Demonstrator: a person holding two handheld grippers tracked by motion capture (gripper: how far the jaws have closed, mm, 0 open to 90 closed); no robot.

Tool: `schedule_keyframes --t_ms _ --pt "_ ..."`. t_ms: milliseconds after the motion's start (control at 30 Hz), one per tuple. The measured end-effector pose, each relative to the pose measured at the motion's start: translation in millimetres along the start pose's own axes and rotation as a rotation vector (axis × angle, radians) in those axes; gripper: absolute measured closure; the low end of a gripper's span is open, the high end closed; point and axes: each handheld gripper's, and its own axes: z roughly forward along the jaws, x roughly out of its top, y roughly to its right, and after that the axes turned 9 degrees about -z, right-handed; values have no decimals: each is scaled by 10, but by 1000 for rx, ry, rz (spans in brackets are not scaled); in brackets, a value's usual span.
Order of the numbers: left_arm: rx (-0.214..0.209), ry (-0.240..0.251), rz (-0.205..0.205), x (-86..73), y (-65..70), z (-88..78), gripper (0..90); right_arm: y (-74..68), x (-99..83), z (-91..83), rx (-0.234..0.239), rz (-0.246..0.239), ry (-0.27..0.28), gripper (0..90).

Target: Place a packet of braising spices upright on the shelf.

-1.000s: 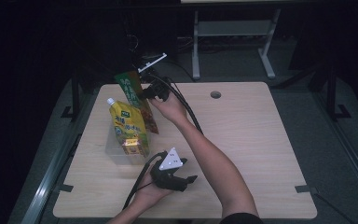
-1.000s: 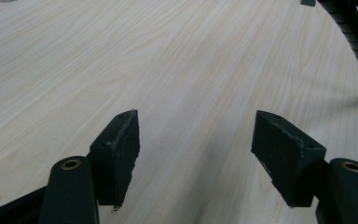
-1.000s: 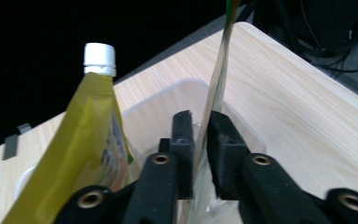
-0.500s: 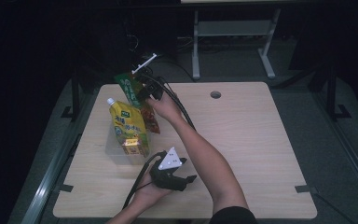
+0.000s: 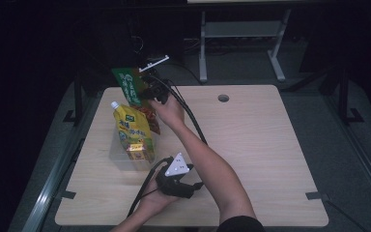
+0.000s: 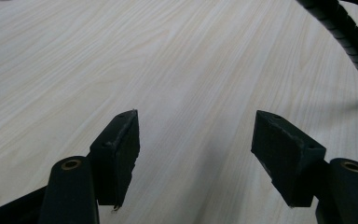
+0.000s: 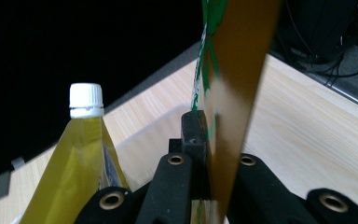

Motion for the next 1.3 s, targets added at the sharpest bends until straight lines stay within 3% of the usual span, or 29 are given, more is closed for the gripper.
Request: schedule_keyframes --t_ms 233,333,433,600,667,733,867,1100,1300 --pt "-3 0 2 -5 10 13 318 -16 -125 88 -29 -7 31 892" --pt "0 -2 7 -9 8 12 318 -8 -183 160 -22 11 17 891" --pt "2 1 5 -8 1 6 318 -46 -205 192 -43 -23 -3 881" --pt "1 1 5 -9 6 9 318 -60 -146 109 -54 -47 -6 771" --pt "-4 -2 3 -9 13 18 318 -49 -112 70 -49 -53 -32 744" --pt "-1 -7 10 -9 14 25 318 -27 -86 71 -34 -39 -82 758" --pt "0 -7 13 -11 20 31 318 5 -111 116 -31 -47 -163 873" --pt "0 -5 11 -9 28 34 318 -3 -173 123 -16 -35 -152 888" --pt "4 -3 15 -7 16 31 318 -48 -234 133 -22 -55 -128 889"
